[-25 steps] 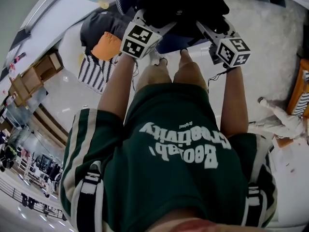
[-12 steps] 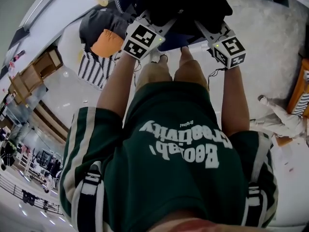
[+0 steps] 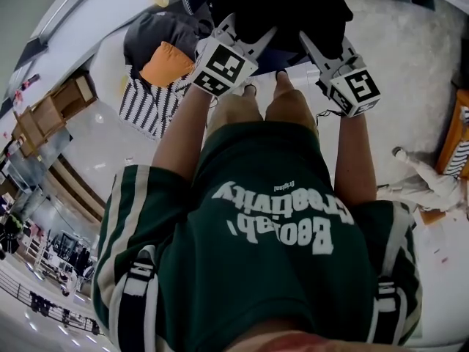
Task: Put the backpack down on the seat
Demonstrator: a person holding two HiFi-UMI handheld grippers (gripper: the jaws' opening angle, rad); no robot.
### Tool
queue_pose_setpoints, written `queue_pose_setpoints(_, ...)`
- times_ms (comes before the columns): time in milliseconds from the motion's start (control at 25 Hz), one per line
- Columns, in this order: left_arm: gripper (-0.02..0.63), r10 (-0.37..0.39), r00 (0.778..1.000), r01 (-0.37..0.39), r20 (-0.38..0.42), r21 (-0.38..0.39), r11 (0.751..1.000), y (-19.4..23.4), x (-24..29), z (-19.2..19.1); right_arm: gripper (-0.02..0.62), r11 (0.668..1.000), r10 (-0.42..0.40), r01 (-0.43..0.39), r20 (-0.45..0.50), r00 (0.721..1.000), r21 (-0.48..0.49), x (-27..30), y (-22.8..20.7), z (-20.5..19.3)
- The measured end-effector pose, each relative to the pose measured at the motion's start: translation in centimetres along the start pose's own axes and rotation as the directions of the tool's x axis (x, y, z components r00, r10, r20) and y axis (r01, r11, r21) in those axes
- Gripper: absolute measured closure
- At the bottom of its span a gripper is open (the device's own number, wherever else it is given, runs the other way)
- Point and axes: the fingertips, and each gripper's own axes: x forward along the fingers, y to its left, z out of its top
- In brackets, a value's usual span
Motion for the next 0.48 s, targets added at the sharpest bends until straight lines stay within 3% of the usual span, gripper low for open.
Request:
queue_pose_setpoints(280,0.54,0.015,0.996,-0.02,0.093,0.054,0.998,-2.8,-4.1,2.3,0.535,0.998,-0.01,0.015,0.086,0.996,-0.06,-2.1,4.4,3.3)
queue_pose_setpoints(480,0.54,0.019,0.989,-0.022,0.15,0.017,1.0,-5.0,-7.4,3.7,0.535,0.996,-0.027,0.035,0.11,0.994,-0.076,-3.8,7.9,4.4)
